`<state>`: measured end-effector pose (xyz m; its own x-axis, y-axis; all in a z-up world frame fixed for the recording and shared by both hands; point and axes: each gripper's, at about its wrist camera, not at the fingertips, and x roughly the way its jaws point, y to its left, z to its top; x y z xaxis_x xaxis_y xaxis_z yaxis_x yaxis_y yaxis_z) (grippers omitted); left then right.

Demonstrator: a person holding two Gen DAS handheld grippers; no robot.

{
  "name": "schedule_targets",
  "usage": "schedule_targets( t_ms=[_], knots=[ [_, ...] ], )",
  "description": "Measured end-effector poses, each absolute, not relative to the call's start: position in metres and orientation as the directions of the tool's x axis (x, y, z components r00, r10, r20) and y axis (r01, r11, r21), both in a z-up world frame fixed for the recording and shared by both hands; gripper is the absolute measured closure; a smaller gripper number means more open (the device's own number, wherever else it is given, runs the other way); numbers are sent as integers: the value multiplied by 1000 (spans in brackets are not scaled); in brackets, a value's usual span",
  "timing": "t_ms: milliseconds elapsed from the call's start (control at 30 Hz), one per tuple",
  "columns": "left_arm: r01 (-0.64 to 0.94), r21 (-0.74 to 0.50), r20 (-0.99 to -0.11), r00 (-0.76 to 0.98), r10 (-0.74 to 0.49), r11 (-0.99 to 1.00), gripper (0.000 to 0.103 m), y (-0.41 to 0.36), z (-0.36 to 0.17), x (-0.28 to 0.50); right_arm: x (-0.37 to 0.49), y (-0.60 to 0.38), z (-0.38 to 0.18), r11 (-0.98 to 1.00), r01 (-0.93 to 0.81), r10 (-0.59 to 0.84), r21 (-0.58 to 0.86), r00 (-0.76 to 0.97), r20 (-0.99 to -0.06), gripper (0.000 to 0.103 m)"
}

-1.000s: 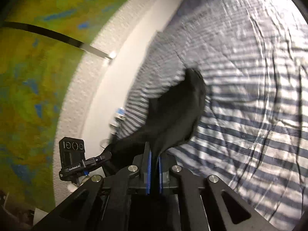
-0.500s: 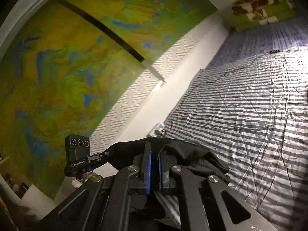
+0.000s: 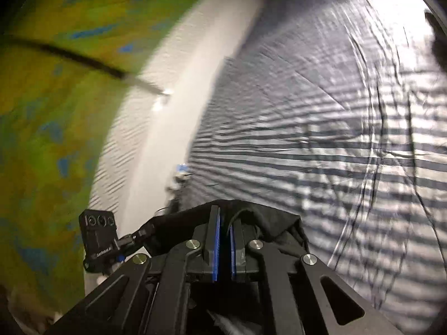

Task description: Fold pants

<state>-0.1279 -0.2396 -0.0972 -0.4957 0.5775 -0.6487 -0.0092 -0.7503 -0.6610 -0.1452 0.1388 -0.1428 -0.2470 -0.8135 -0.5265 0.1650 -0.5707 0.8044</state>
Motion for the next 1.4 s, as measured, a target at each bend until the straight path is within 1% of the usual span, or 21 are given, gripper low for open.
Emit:
schedule_targets(
  t_ms=[33,100,267,367,400,433,467,500,533,567,667,733,767,933,1000,1067,1100,1167,1267,1333,1400],
  knots=[
    [2,-656,-662,-481,574,-755,99,-242,-114,-148,-160,136,-157,-580,131,-805,804,-243,-541,98],
    [16,-650,-674,-474,566,-760,99,-244,-130,-170,-184,130,-177,-600,93,-789,794,-234,-569,98],
    [35,-634,-698,-457,551,-773,99,-246,-161,-206,-218,120,-203,-641,68,-757,764,-218,-616,98],
    [49,-595,-738,-428,522,-802,96,-246,-176,-222,-235,114,-217,-659,32,-745,752,-167,-646,94],
    [64,-592,-750,-411,519,-804,90,-247,-180,-226,-238,115,-220,-654,20,-750,756,-150,-644,94],
    [79,-586,-760,-398,514,-806,78,-249,-183,-228,-241,116,-222,-657,6,-748,754,-136,-650,92],
    [92,-571,-769,-406,493,-815,69,-253,-183,-228,-242,118,-222,-665,-2,-740,747,-134,-659,89],
    [95,-566,-768,-420,482,-819,50,-257,-182,-228,-241,121,-219,-669,0,-736,743,-140,-662,80],
    [96,-566,-763,-438,476,-819,43,-262,-179,-227,-241,126,-216,-665,6,-739,747,-150,-657,71],
    [106,-567,-759,-451,469,-817,43,-267,-177,-225,-241,131,-213,-655,7,-747,756,-161,-645,68],
    [97,-558,-746,-494,447,-824,45,-271,-165,-214,-232,145,-196,-661,34,-735,750,-232,-637,66],
    [71,-545,-745,-497,445,-835,53,-264,-158,-204,-215,144,-182,-698,99,-705,709,-266,-657,66],
    [53,-544,-746,-489,453,-838,54,-258,-157,-198,-207,142,-177,-712,135,-695,689,-273,-665,66],
    [5,-510,-778,-429,459,-860,54,-227,-166,-171,-151,118,-167,-795,307,-603,523,-309,-736,67],
    [16,-506,-786,-421,453,-862,51,-224,-172,-162,-136,116,-176,-815,320,-572,483,-311,-759,67],
    [37,-506,-792,-415,447,-862,41,-226,-178,-152,-128,115,-188,-813,308,-575,494,-285,-767,66],
    [46,-506,-794,-415,444,-862,34,-228,-181,-149,-126,115,-193,-811,300,-577,502,-271,-771,66],
    [77,-513,-796,-417,439,-855,33,-234,-189,-145,-127,115,-207,-813,274,-576,514,-240,-782,65],
    [120,-510,-800,-428,420,-852,32,-244,-194,-150,-133,119,-215,-805,235,-591,545,-233,-772,63],
    [135,-519,-793,-445,417,-844,29,-251,-194,-157,-141,122,-214,-800,218,-600,559,-259,-757,52],
    [146,-555,-778,-441,449,-819,28,-254,-199,-167,-151,120,-215,-793,211,-609,572,-268,-746,49]
  ],
)
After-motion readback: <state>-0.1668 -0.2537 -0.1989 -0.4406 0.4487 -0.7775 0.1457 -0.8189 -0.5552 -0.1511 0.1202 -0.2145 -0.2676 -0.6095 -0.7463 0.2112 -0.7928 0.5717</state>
